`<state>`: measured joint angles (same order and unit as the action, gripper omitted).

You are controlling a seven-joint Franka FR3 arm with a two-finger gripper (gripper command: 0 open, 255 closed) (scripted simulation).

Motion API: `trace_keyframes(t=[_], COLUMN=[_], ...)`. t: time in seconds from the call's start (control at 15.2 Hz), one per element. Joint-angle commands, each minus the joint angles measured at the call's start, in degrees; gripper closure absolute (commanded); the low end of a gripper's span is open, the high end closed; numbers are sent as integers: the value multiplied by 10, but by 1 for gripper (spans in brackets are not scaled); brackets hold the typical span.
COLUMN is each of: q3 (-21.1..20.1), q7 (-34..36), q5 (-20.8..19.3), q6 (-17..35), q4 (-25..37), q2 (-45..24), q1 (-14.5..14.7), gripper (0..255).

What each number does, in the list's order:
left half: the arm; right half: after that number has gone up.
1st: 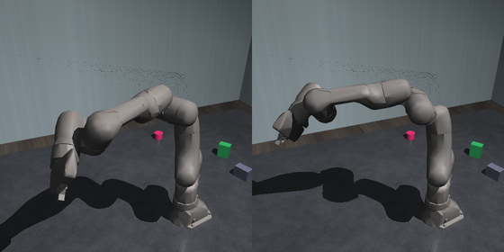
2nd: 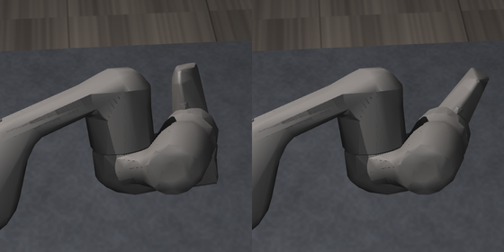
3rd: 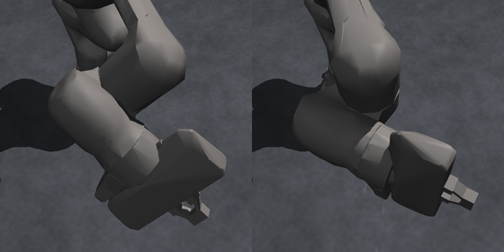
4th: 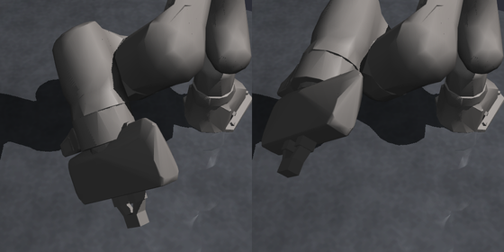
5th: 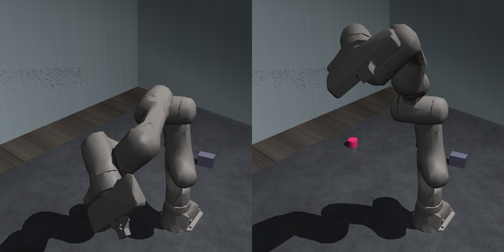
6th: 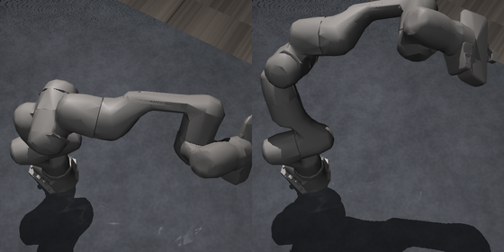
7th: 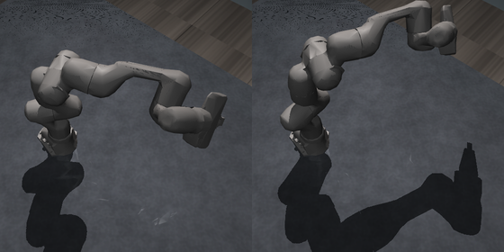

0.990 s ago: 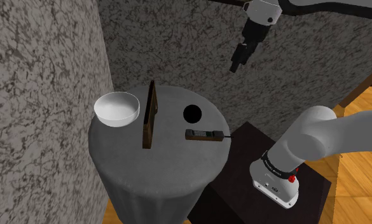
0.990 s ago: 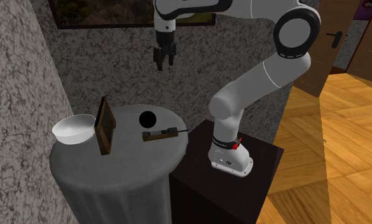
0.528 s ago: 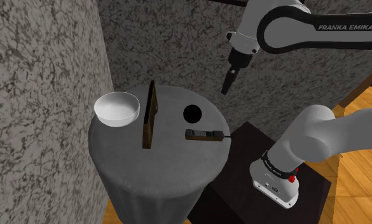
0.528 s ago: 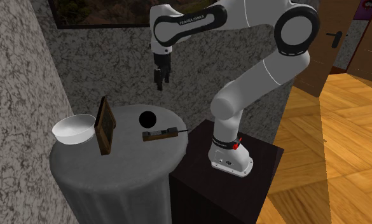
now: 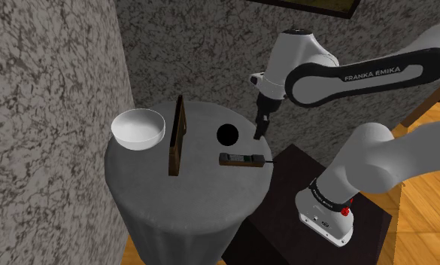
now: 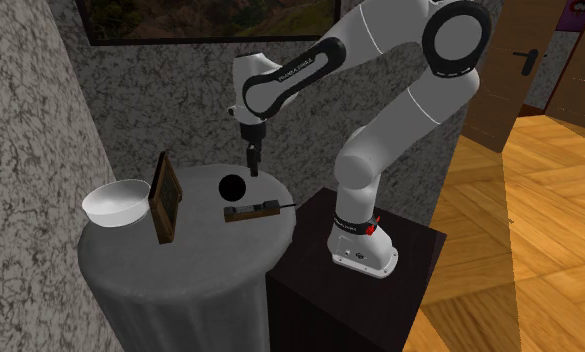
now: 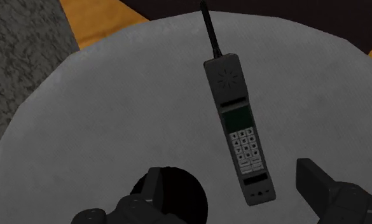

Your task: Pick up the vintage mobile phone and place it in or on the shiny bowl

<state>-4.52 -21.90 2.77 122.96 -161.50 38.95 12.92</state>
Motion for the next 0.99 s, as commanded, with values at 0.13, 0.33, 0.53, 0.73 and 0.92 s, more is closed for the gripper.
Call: trace_keyframes(t=[0.13,0.33,0.53,0.73,0.92], q3=[0,0,-1,-2,-4], q7=[-51,-87,-104,-103,-101], q5=[0,-1,-3,-4,-6], q6=[96,172,223,262,301], q4=[-48,-75,-88,-93,-97], q2=[-56,-110,-152,-185,-221], q1=[26,45,53,51,49], gripper=[0,0,0,0,0])
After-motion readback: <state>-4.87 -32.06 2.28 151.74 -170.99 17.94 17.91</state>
